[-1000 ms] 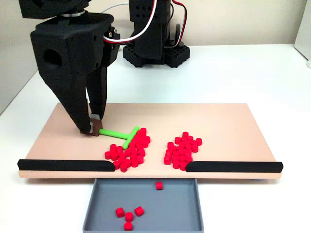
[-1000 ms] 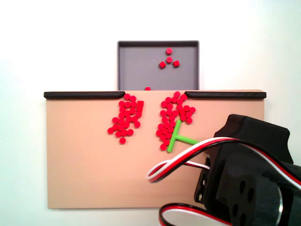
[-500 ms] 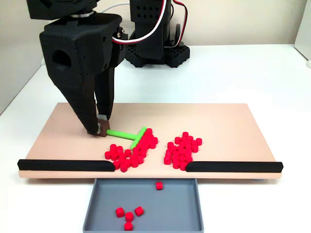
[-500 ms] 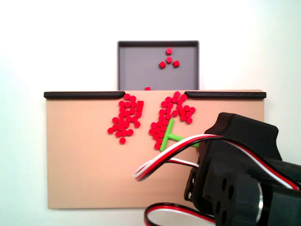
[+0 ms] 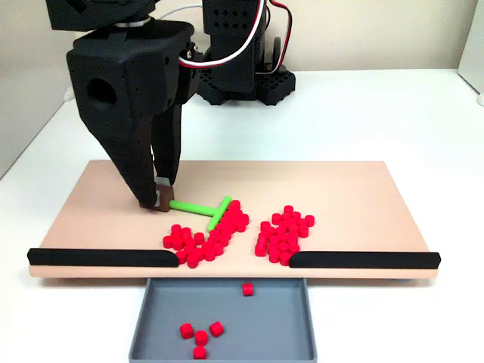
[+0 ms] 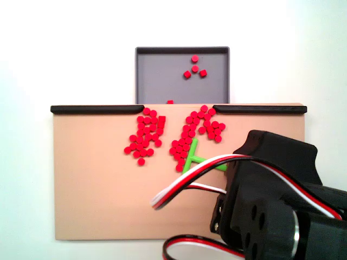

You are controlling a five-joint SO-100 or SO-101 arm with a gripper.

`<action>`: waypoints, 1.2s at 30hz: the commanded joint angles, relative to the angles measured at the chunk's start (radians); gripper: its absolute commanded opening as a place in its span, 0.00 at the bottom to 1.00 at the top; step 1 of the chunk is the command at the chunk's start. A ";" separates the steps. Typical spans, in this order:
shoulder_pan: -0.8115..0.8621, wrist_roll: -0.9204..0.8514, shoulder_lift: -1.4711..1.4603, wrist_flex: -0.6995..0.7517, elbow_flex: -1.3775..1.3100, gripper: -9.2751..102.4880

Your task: Gather the right side granules

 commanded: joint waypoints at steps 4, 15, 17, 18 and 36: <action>0.051 -0.025 0.143 0.057 -0.026 0.08; 0.032 0.463 0.477 0.114 0.169 0.08; 0.002 0.644 0.554 0.114 0.235 0.08; -0.017 0.746 0.589 0.114 0.261 0.08; -0.238 1.489 0.790 0.112 0.477 0.08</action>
